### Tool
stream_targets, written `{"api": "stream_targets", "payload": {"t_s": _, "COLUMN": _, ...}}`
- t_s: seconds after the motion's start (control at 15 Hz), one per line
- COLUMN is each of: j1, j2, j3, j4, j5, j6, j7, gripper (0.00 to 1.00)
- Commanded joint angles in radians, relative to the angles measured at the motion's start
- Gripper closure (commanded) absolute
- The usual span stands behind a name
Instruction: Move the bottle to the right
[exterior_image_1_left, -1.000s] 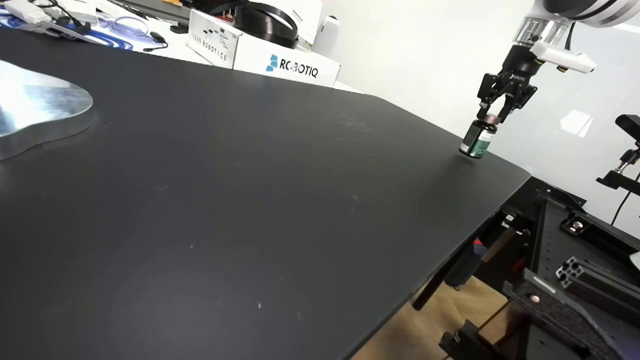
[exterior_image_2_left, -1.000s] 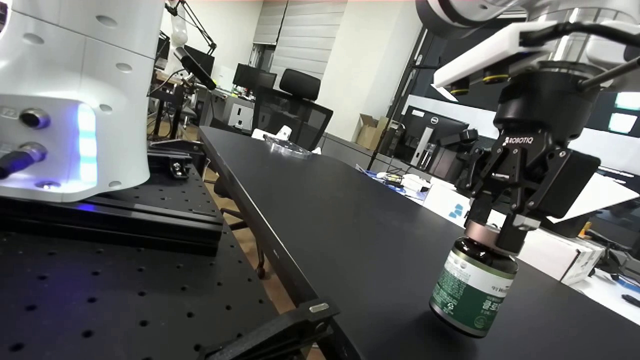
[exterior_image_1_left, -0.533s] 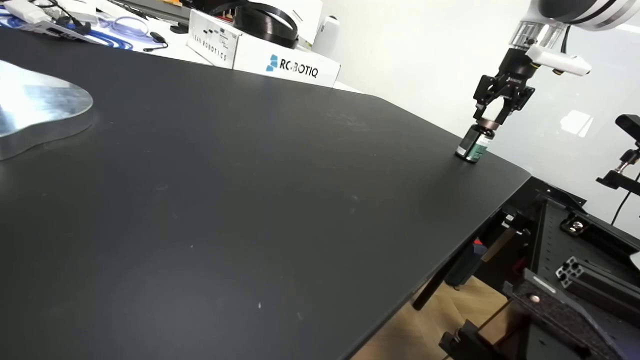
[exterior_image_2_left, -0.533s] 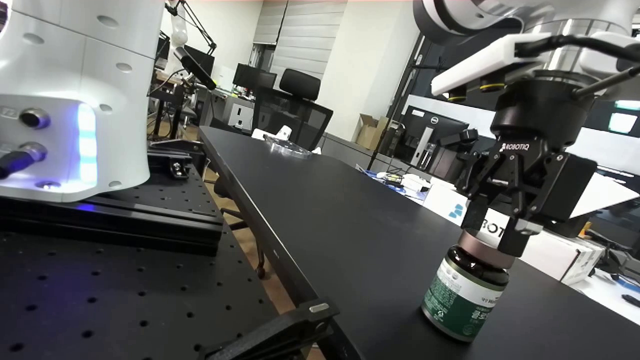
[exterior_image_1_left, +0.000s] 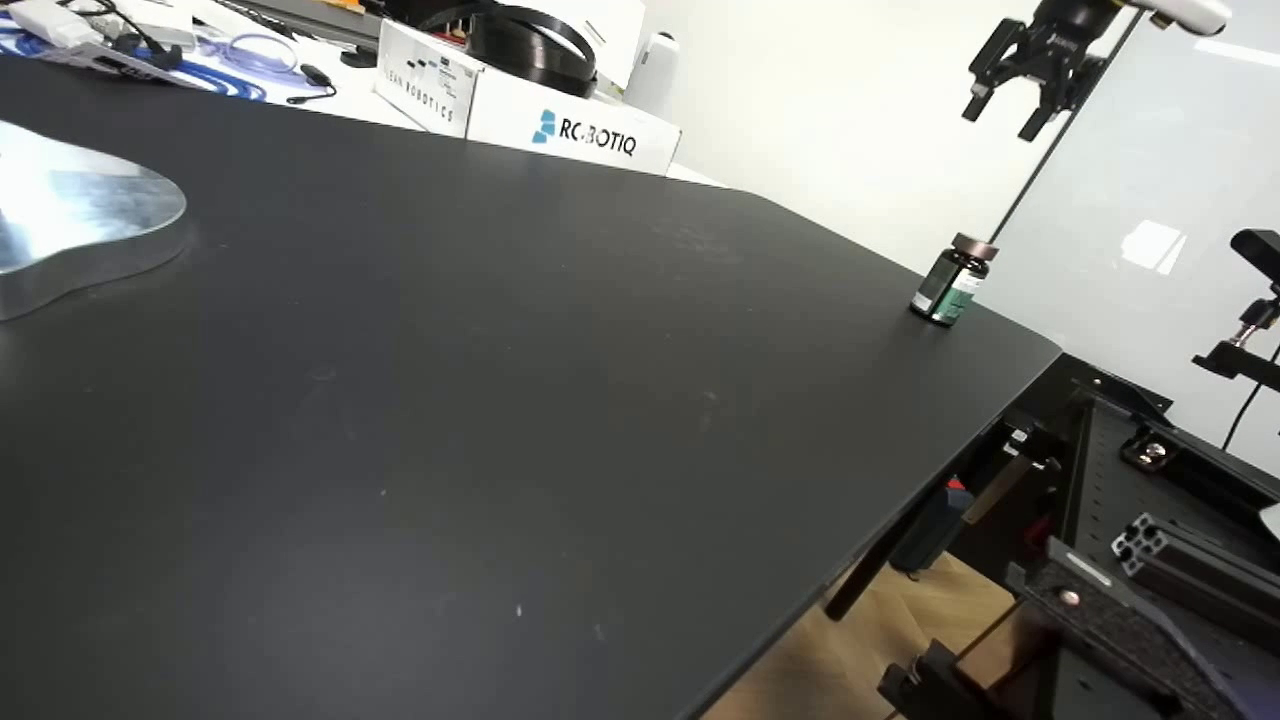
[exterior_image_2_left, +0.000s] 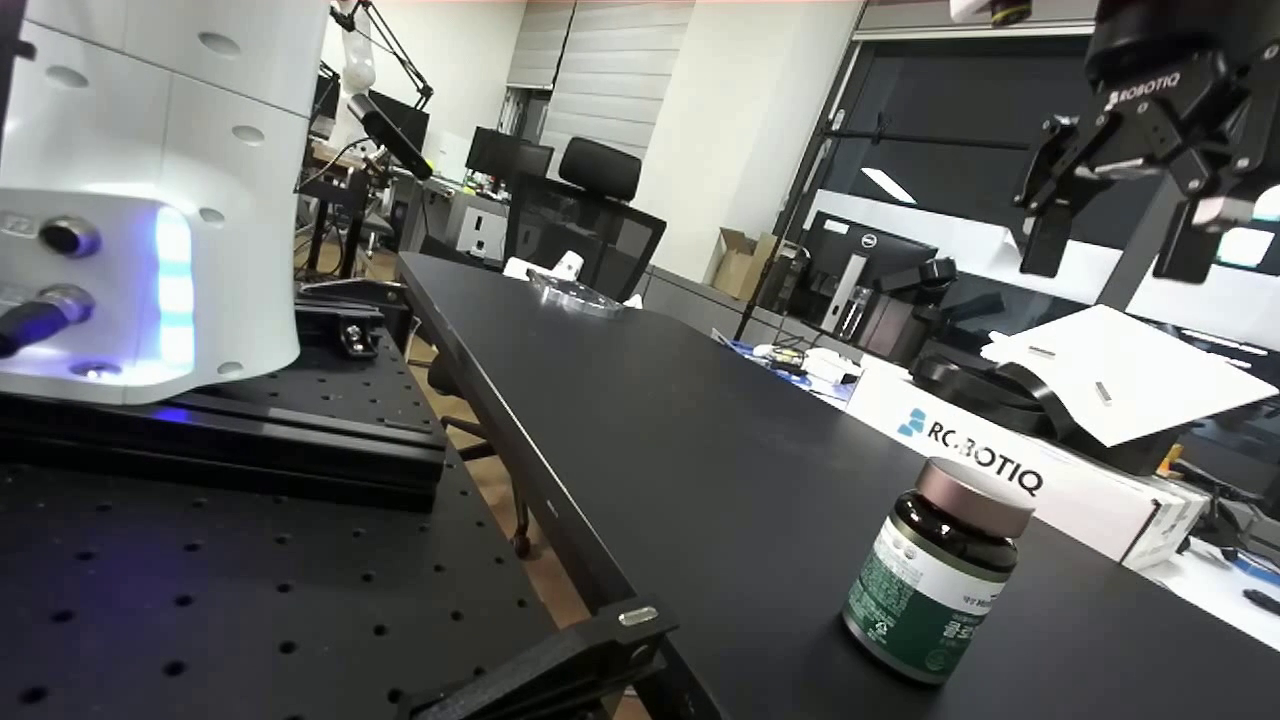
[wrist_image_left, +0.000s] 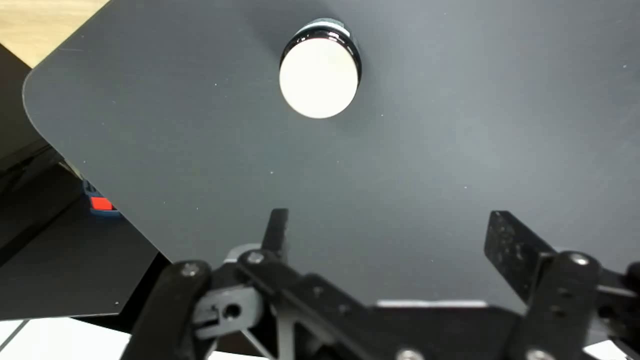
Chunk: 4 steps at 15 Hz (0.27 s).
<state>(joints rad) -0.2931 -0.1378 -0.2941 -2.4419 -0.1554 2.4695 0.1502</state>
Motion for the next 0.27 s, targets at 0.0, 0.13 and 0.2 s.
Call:
{"api": "stream_targets", "payload": {"t_s": 0.0, "j1": -0.008, "j2": -0.030, "j3": 0.018, "j4": 0.009, "j5": 0.005, "j6": -0.049, "j7": -0.015, "gripper": 0.00}}
{"api": "stream_targets", "payload": {"t_s": 0.13, "j1": -0.003, "j2": -0.068, "j3": 0.031, "j4": 0.011, "j5": 0.006, "j6": -0.098, "j7": -0.025, "gripper": 0.00}}
{"api": "stream_targets", "payload": {"t_s": 0.2, "j1": -0.002, "j2": -0.073, "j3": 0.033, "j4": 0.011, "j5": 0.006, "j6": -0.103, "j7": -0.026, "gripper": 0.00}}
